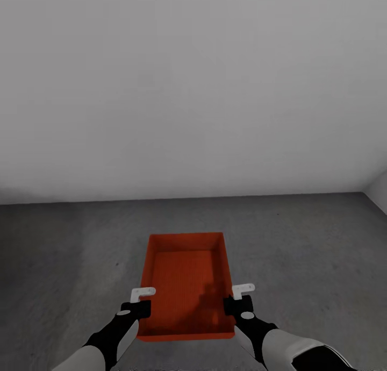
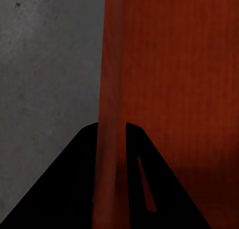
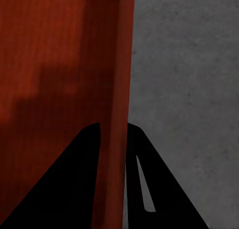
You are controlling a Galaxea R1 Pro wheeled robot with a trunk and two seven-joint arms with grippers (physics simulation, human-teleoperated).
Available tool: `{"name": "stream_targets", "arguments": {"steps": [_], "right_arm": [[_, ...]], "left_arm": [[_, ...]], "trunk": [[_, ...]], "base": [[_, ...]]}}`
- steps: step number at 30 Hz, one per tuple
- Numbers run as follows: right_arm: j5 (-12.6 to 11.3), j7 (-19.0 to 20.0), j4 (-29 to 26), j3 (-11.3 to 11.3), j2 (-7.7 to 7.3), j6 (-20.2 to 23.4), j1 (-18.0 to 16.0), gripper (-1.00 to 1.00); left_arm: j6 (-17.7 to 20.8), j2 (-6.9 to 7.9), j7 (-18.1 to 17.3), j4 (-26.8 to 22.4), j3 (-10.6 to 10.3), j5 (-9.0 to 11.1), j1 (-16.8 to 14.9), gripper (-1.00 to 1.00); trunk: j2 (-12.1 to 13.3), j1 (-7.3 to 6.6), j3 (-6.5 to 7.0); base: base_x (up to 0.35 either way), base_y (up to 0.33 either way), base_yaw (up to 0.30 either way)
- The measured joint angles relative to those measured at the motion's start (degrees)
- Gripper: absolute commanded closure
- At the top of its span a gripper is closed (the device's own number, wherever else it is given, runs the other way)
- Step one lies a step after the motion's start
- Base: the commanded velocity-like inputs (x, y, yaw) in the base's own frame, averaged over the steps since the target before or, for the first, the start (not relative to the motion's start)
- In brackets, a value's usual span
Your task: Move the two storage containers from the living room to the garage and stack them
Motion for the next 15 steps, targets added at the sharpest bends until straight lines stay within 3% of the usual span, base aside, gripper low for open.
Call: {"name": "stream_targets", "arguments": {"steps": [9,15], "right_arm": [[0.05,-0.13,-0.01,-0.13,0.08,0.01,0.00,1.00],[-0.02,0.02,0.00,-0.16,0.01,0.00,-0.01,1.00]], "left_arm": [[0.27,-0.04,-0.33,-0.20,0.98,-1.13,0.00,1.00],[0.34,0.01,0.00,-0.30,0.13,-0.34,0.00,1.00]], "trunk": [[0.00,0.00,-0.82],[0.00,0.00,-1.37]], "base": [[0.000,0.000,0.000],[0.000,0.000,0.000]]}}
